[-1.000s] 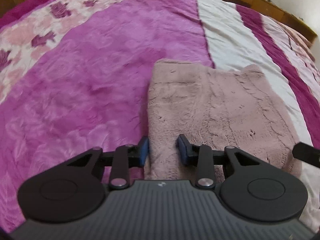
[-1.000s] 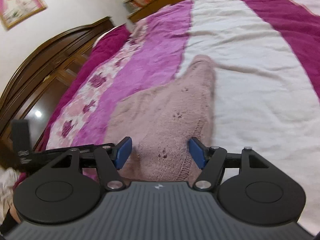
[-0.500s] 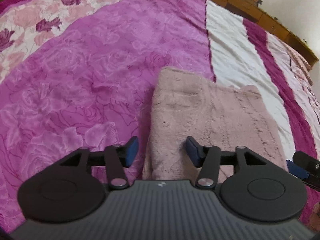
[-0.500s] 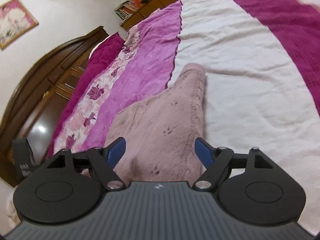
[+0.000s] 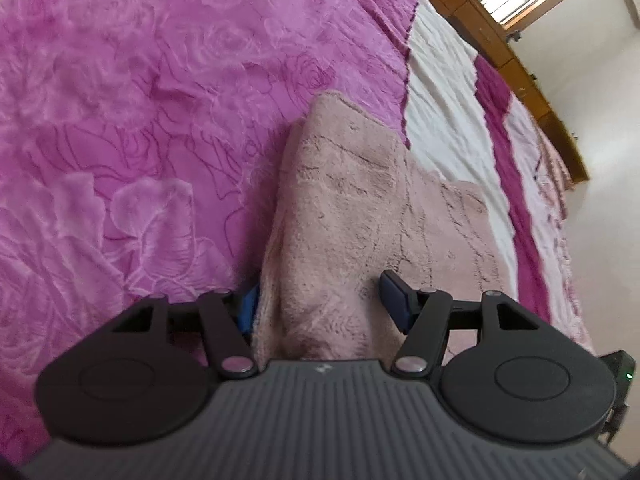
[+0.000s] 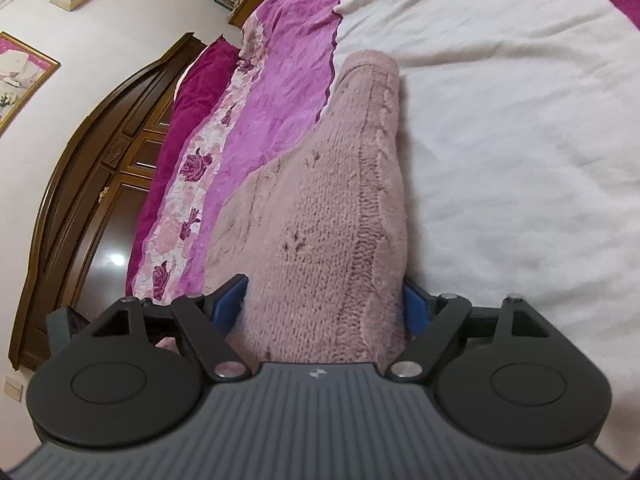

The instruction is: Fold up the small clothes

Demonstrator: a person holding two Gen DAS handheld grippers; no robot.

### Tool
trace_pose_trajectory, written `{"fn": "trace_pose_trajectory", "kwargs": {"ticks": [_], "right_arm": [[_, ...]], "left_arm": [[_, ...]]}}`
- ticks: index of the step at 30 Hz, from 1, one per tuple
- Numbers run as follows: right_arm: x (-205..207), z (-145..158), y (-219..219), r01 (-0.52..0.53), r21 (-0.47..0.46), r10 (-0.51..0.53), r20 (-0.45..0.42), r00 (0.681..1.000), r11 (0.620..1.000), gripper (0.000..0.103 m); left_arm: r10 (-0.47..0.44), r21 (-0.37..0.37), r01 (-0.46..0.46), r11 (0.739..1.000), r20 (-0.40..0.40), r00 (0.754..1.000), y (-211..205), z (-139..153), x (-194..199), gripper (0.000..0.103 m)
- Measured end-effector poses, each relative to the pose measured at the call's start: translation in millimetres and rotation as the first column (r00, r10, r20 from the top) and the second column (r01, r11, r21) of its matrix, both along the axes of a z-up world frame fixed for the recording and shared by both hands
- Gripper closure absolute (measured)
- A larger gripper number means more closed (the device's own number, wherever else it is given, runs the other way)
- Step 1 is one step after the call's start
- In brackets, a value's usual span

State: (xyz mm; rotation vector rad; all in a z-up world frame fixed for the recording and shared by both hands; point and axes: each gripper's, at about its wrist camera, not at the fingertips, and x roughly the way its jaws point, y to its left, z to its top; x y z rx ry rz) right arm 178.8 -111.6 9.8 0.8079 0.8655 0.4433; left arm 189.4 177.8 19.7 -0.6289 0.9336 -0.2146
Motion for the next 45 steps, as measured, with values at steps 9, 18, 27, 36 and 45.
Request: {"fn": "trace_pose_trajectory", "kwargs": {"ticks": [9, 18, 27, 36, 45], "right_arm": [[5, 19, 3, 0.026, -0.006, -0.026, -0.011, 1.0, 1.0, 0.049], [-23, 79, -8, 0.009, -0.031, -0.007, 0.046, 0.999, 0.999, 0.051], [-93, 105, -64, 0.03, -0.056, -0.026, 0.062, 0.998, 0.998, 0.051], [-158, 81, -113, 0.081, -0.03, -0.082, -0.003, 0.997, 0.996, 0.051], [-174, 26, -124, 0.127, -0.059, -0.132, -0.083, 0.988, 0.99, 0.05]], "left_arm": [[-0.031, -0.081, 0.032, 0.996, 0.015, 0.999, 2, 3, -3, 0.067], [-0.059, -0.102, 0.061, 0.993, 0.028, 0.998, -25, 23, -29, 0.068], [-0.16, -0.126, 0.162, 0.979, 0.026, 0.987, -76, 31, -69, 0.069], [-0.275, 0.008, 0.275, 0.961, 0.007, 0.961, -125, 33, -91, 0.069], [-0.278, 0.098, 0.279, 0.955, -0.028, 0.96, -131, 17, -91, 0.067]]}}
